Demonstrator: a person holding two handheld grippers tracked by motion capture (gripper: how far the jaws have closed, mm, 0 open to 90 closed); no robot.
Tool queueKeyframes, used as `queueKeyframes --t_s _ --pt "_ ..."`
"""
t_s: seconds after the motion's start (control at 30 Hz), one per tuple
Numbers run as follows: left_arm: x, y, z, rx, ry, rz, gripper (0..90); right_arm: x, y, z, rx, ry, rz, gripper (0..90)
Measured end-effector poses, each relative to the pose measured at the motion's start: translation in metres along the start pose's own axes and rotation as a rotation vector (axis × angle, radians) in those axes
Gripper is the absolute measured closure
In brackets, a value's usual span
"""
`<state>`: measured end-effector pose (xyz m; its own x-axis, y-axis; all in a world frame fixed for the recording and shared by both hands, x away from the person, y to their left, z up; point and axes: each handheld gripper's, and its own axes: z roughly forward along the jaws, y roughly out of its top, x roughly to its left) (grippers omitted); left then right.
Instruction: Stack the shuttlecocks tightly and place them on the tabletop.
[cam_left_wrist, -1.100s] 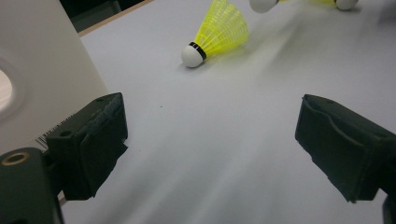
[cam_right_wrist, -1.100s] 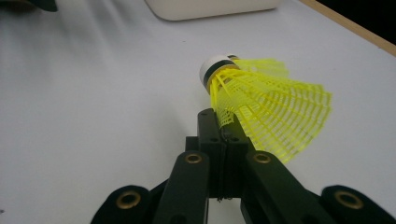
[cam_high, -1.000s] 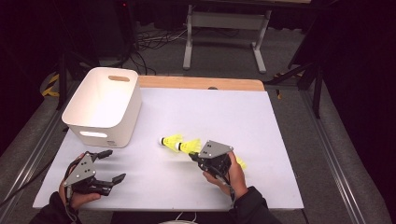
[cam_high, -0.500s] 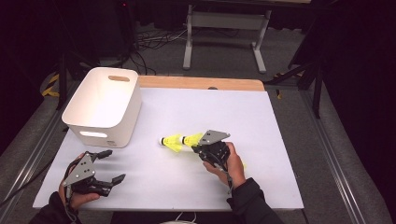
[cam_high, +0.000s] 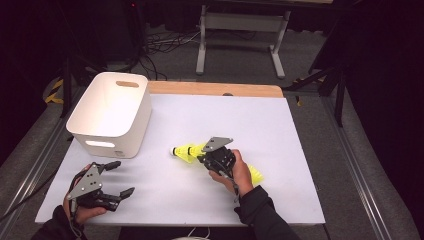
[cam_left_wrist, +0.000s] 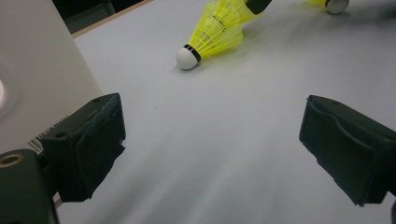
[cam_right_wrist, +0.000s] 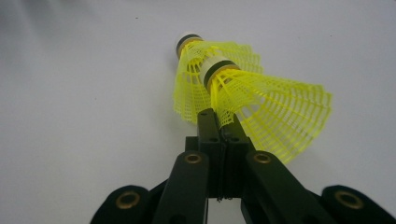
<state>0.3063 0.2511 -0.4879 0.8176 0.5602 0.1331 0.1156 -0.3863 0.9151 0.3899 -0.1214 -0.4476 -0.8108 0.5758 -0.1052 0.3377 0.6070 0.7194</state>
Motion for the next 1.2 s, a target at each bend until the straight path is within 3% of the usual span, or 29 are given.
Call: queueKeyframes --t_s 0.7,1.0,1.2 --pt "-0.001 0.0 0.001 0.004 -0.017 0.009 8.1 0.0 0.012 0.025 0.031 0.052 -0.006 88.7" --pt "-0.001 0.0 0.001 0.003 -0.019 0.01 8.2 0.002 0.013 0.028 0.045 0.027 -0.01 82.5" --pt "-0.001 0.0 0.001 0.005 -0.02 0.011 8.3 0.002 0.013 0.028 0.05 0.004 0.0 72.5"
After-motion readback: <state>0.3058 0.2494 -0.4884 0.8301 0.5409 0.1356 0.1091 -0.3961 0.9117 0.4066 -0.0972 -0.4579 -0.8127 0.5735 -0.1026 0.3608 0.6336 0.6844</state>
